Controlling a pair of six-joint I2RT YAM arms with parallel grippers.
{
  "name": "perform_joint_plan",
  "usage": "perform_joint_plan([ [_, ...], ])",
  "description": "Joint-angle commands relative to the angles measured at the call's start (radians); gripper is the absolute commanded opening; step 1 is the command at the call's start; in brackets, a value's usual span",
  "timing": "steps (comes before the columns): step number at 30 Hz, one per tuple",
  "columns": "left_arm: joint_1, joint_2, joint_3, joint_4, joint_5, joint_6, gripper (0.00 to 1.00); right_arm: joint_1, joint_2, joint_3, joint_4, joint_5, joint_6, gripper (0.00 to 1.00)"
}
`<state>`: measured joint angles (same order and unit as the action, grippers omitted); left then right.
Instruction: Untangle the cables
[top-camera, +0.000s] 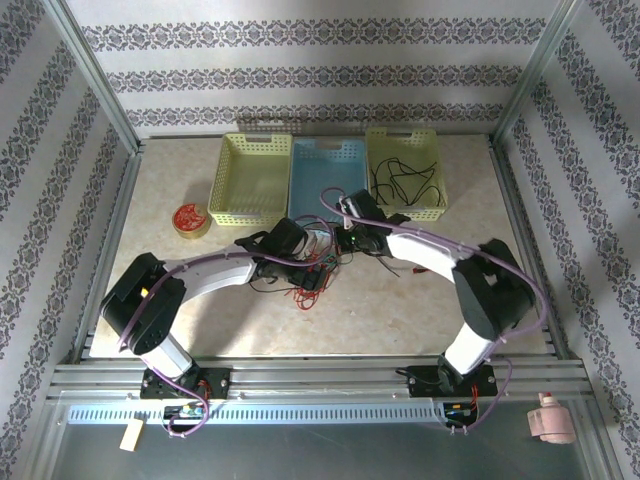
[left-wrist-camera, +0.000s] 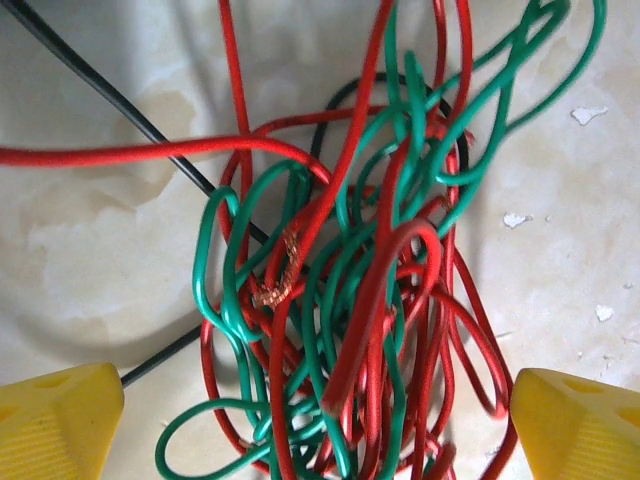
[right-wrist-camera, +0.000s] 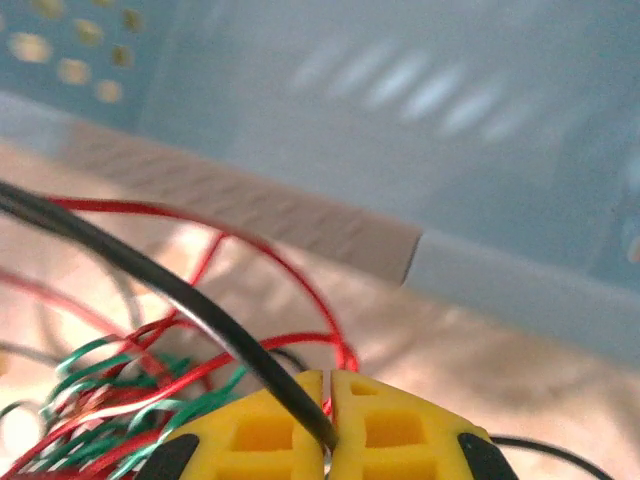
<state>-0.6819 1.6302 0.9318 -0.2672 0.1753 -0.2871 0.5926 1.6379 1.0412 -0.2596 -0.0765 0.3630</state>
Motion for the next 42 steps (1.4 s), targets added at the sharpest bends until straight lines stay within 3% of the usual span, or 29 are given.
perform_joint_plan([
  [1,-0.018,0.027,0.041,-0.032,-0.027,0.038,0.97,0.041,-0.178,0.006,-0.048,0.074,-0.051,0.00],
  [7,-0.018,0.067,0.029,-0.002,-0.042,0.049,0.93,0.049,-0.348,0.062,-0.089,0.129,-0.057,0.00],
  [14,-0.017,0.103,0.012,0.036,-0.023,0.041,0.83,0.055,-0.410,0.190,-0.109,0.217,-0.105,0.00],
  [19,-0.017,0.065,-0.029,0.066,-0.010,0.027,0.85,-0.035,-0.386,0.294,-0.157,0.310,-0.107,0.00],
  [23,-0.016,0.012,-0.042,0.098,-0.010,0.018,0.89,-0.188,-0.341,0.347,-0.121,0.273,-0.039,0.00],
  [29,-0.010,-0.095,-0.036,0.180,-0.071,-0.031,0.93,-0.335,-0.162,0.410,-0.045,0.233,0.021,0.00],
  [35,0.031,-0.215,-0.044,0.194,-0.280,-0.177,0.95,-0.406,0.070,0.517,-0.007,0.197,0.040,0.00],
  [42,0.100,-0.268,-0.057,0.113,-0.323,-0.212,0.96,-0.457,0.249,0.556,0.008,0.135,0.155,0.00],
])
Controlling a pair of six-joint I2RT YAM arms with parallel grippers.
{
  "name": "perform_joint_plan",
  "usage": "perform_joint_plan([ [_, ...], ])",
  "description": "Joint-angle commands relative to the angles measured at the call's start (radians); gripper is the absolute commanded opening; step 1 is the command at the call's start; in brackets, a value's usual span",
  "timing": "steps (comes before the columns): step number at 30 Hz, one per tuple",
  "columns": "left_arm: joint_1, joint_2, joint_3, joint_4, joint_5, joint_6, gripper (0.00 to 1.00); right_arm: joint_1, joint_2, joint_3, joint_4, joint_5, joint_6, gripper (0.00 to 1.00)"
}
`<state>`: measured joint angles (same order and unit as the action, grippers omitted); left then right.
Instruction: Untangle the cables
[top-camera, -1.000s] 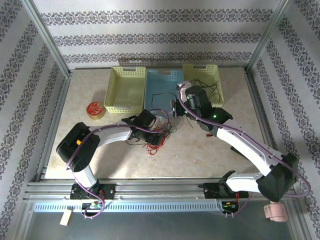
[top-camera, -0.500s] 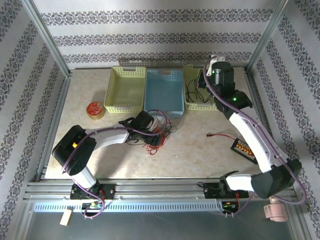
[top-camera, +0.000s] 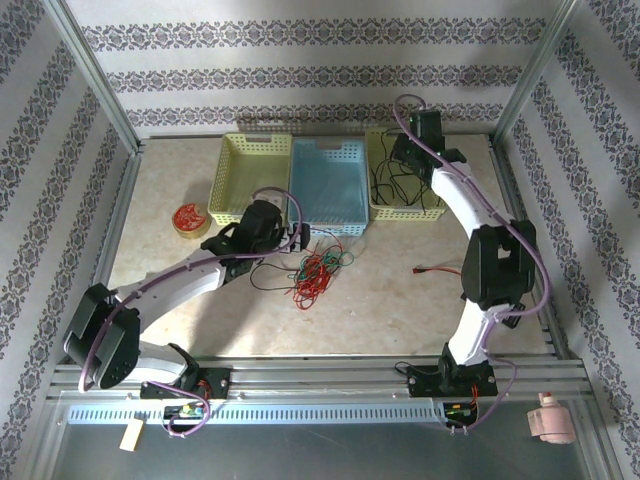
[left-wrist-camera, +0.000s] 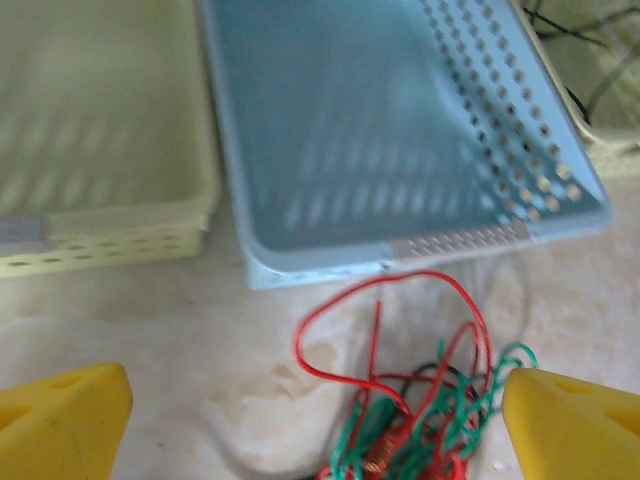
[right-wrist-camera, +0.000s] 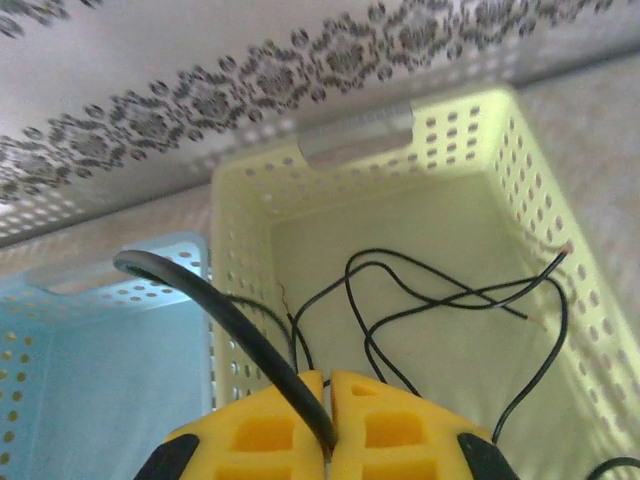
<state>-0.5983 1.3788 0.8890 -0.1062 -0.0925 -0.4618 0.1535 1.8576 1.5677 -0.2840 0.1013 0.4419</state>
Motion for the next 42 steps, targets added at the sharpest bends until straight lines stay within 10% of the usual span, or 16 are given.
perform_joint_plan([
  [1,0.022,-0.021,-0.021,-0.054,-0.059,-0.035,0.96,-0.026,0.050,0.017,0.049,-0.055,0.106,0.00],
  [8,0.045,-0.054,-0.092,-0.065,-0.057,-0.078,0.96,-0.040,0.103,-0.015,0.094,-0.092,0.157,0.53],
  [15,0.085,-0.039,-0.070,-0.161,-0.053,-0.120,0.96,0.080,-0.130,-0.140,0.057,0.012,-0.057,0.55],
  [21,0.185,-0.003,-0.063,-0.266,-0.022,-0.283,0.96,0.337,-0.312,-0.334,-0.001,-0.251,-0.245,0.55],
  [31,0.392,-0.054,-0.108,-0.363,-0.011,-0.373,0.97,0.874,-0.128,-0.325,-0.158,-0.270,-0.459,0.56],
  [42,0.401,-0.092,-0.152,-0.355,0.014,-0.345,0.97,0.911,0.063,-0.171,-0.229,-0.112,-0.615,0.58],
])
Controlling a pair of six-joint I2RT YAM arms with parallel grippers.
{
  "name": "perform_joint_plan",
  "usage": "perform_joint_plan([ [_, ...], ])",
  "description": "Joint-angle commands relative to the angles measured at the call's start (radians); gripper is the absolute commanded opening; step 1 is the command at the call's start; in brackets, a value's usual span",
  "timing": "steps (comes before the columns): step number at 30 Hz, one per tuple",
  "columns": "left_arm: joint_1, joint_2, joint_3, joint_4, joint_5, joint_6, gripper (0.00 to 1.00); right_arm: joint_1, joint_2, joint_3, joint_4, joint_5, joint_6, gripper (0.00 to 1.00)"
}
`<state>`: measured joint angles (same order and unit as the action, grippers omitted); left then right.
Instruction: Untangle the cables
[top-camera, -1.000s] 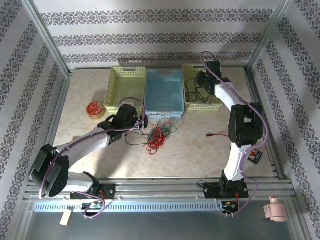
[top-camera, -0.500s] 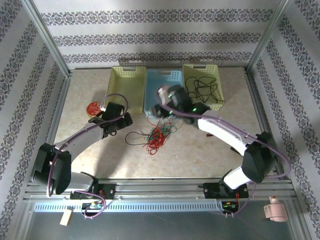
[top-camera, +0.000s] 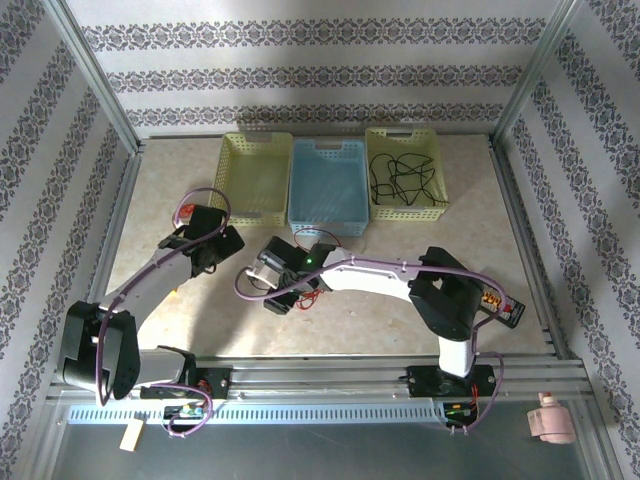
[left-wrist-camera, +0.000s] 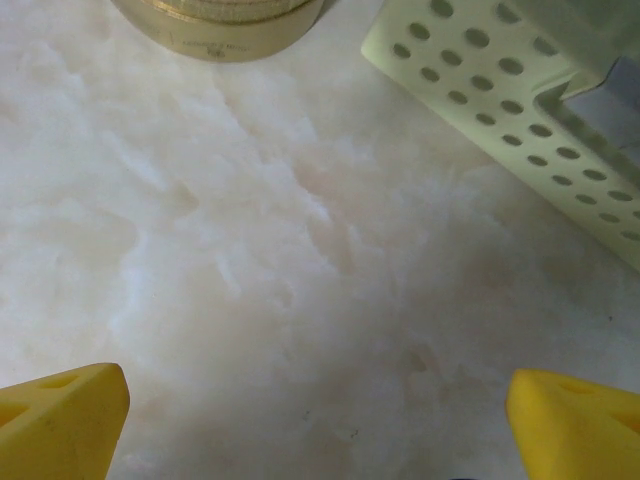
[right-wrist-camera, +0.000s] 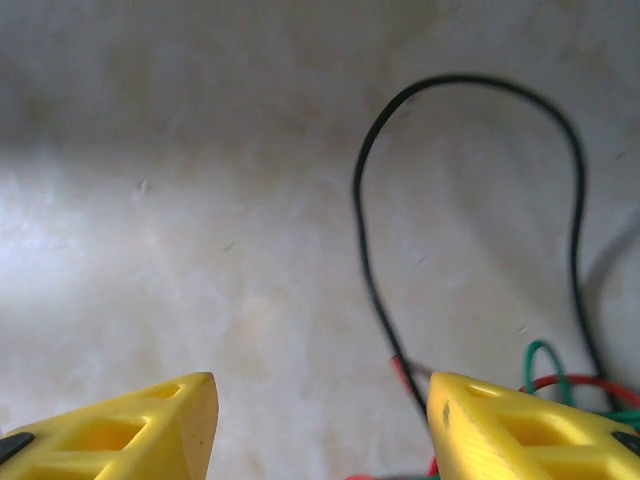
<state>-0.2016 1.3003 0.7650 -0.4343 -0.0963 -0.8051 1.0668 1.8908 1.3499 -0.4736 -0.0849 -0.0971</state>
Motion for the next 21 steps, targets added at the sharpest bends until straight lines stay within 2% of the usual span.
perform_joint_plan([
  [1,0.005,-0.016,-0.034,-0.018,0.029,-0.003,0.97,-0.002,0.038,0.052,-0.042,0.075,-0.085,0.58],
  [8,0.003,-0.021,-0.059,0.006,0.061,0.006,0.97,-0.022,0.100,0.070,-0.048,0.057,-0.112,0.57],
  [10,0.002,-0.027,-0.061,0.005,0.059,0.012,0.97,-0.034,0.117,0.082,-0.045,0.042,-0.106,0.55],
  [11,0.002,-0.028,-0.061,0.004,0.061,0.016,0.97,-0.042,0.125,0.092,-0.046,0.030,-0.101,0.49],
  [14,0.002,-0.036,-0.065,0.021,0.086,0.038,0.97,-0.064,0.125,0.109,-0.041,-0.004,-0.082,0.21],
  [16,0.000,-0.042,-0.079,0.078,0.151,0.059,0.97,-0.075,0.100,0.104,-0.033,-0.014,-0.067,0.04],
  [17,-0.003,-0.048,-0.091,0.122,0.196,0.058,0.97,-0.081,0.073,0.089,-0.018,-0.018,-0.061,0.00],
  [19,-0.020,-0.061,-0.115,0.209,0.276,0.055,0.97,-0.094,0.011,0.054,0.005,-0.027,-0.041,0.00],
  [21,-0.052,-0.082,-0.125,0.259,0.305,0.073,0.97,-0.123,-0.062,0.018,0.027,-0.061,0.000,0.00],
])
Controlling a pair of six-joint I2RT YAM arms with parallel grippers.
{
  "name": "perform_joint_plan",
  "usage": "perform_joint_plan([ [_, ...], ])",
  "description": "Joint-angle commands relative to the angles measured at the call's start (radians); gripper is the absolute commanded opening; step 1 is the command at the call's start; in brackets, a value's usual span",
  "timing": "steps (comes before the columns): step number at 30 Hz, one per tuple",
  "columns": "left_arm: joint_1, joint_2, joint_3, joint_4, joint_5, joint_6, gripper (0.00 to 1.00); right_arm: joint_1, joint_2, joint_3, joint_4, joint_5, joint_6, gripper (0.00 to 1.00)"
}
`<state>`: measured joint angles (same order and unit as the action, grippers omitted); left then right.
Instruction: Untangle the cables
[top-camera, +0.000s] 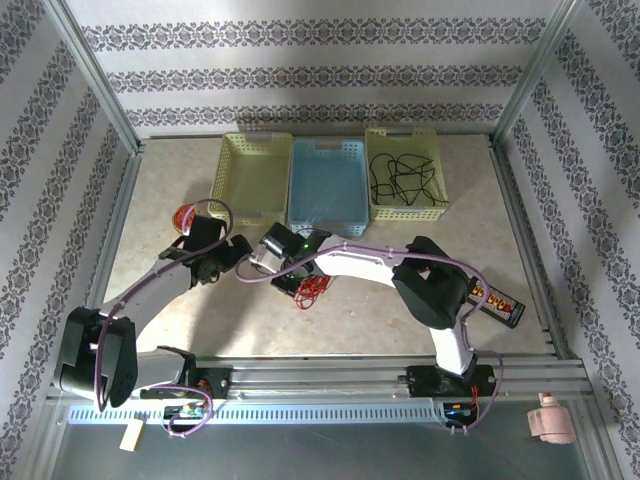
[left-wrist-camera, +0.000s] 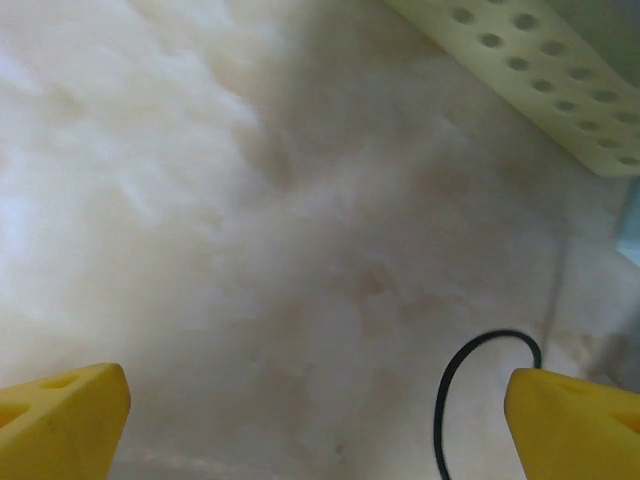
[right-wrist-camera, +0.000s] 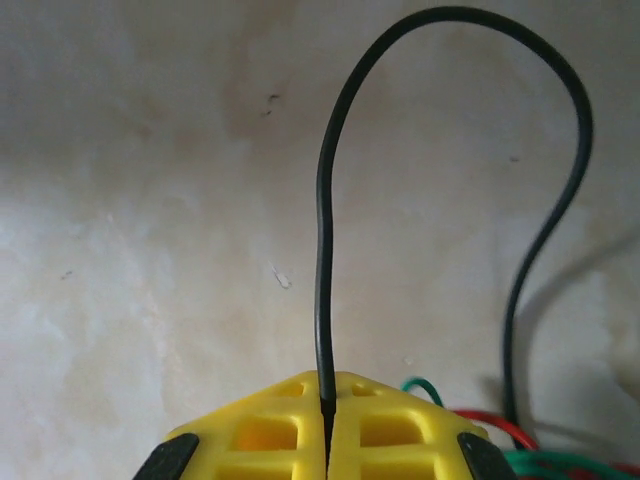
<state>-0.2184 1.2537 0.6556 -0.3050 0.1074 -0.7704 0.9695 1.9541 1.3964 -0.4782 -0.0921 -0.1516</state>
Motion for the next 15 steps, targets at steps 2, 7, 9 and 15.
perform_joint_plan([
  [2,-0.063,-0.052,-0.023,0.178,0.136,0.069,0.97,-0.058,-0.198,-0.062,0.059,-0.095,0.107,0.00],
  [7,-0.112,-0.070,-0.033,0.205,0.196,0.126,0.98,-0.142,-0.341,-0.130,0.139,-0.189,0.238,0.00],
  [9,-0.152,-0.065,-0.020,0.179,0.204,0.175,0.98,-0.159,-0.382,-0.138,0.151,-0.188,0.257,0.00],
  [15,-0.273,-0.007,0.003,0.154,0.240,0.270,0.97,-0.200,-0.475,-0.142,0.205,-0.129,0.325,0.00],
])
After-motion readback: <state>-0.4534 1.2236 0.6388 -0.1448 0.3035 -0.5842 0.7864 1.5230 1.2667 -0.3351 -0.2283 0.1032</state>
